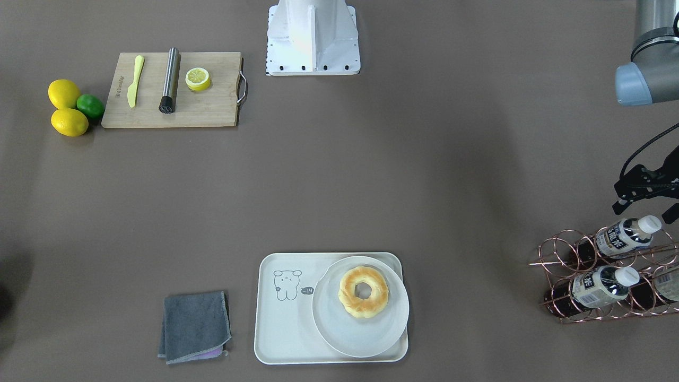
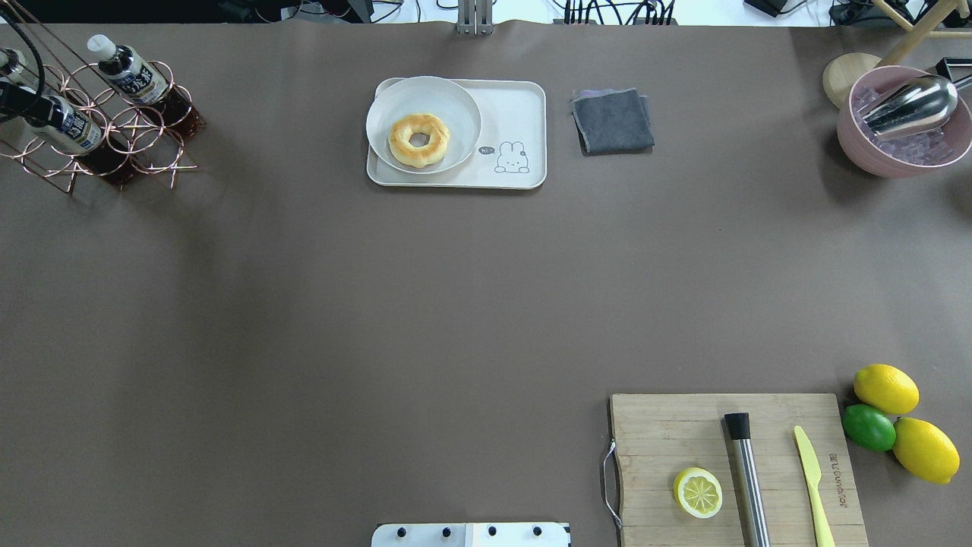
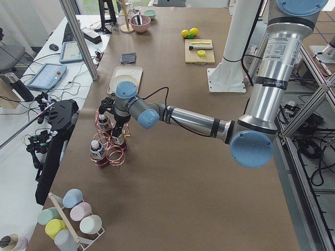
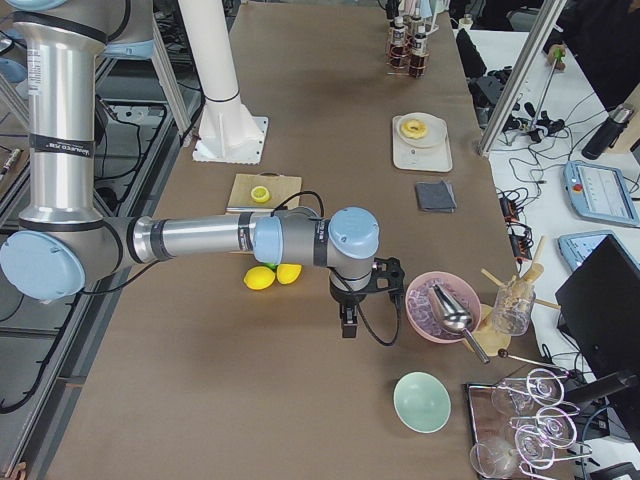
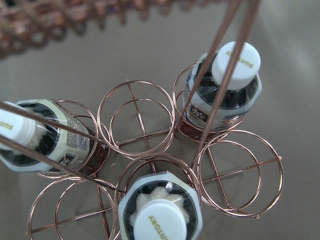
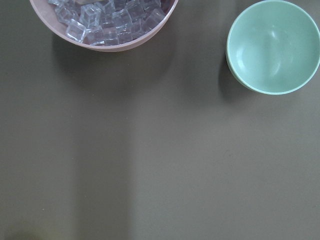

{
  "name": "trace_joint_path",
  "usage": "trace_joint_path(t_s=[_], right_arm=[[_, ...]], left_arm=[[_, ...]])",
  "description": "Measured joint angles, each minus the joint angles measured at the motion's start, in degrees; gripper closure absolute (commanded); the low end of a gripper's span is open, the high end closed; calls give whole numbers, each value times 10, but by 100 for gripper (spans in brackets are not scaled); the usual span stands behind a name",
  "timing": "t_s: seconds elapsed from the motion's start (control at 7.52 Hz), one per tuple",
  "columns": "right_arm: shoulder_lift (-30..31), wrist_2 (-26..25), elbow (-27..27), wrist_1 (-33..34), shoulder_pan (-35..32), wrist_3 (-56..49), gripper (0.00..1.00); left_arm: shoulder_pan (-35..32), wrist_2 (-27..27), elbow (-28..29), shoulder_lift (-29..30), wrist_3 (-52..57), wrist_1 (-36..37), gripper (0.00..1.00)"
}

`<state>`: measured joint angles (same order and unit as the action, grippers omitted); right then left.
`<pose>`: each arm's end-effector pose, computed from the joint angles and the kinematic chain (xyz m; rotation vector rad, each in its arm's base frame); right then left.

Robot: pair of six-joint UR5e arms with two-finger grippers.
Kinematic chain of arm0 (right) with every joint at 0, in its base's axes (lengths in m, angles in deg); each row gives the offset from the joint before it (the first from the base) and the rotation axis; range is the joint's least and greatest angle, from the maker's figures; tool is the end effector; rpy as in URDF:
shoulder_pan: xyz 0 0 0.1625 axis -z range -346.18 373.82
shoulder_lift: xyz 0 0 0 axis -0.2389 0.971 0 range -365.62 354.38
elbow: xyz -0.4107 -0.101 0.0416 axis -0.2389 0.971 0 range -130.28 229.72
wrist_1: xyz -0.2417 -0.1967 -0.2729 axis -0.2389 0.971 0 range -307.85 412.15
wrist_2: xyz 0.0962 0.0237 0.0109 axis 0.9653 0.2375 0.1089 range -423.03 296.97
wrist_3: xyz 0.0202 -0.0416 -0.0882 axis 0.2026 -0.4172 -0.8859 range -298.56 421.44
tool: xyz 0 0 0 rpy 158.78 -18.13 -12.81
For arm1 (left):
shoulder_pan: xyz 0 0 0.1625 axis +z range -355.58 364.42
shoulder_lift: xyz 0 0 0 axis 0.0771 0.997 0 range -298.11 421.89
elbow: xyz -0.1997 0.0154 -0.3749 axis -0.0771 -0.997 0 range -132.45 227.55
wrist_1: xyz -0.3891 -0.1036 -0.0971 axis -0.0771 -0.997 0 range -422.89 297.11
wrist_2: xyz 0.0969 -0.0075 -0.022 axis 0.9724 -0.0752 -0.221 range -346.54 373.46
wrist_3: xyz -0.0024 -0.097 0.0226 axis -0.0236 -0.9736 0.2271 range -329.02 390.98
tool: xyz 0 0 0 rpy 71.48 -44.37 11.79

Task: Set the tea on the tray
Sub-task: 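Reach the left gripper into the copper rack and grasp a tea bottle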

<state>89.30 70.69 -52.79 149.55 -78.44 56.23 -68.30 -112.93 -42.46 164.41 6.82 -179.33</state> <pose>0.0822 -0.4494 0.6058 0.0529 -0.7613 -0.0503 0.1082 -0.5977 0.4921 0.3977 0.8018 0.1037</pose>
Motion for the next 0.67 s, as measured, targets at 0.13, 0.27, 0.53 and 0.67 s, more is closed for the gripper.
trace_joint_path(t_s=[0.13, 0.27, 0.53, 0.67], right_arm=[[0, 0, 0, 0, 0, 0, 0], [0, 1, 0, 0, 0, 0, 0], [3, 1, 0, 0, -2, -1, 0], [4, 2, 0, 0, -2, -1, 0]], left_arm=[[-2, 0, 1, 1, 1, 1, 12], [-4, -1, 1, 2, 2, 1, 12], [-6, -1, 1, 4, 2, 2, 12], [-7, -1, 1, 6, 3, 4, 12]])
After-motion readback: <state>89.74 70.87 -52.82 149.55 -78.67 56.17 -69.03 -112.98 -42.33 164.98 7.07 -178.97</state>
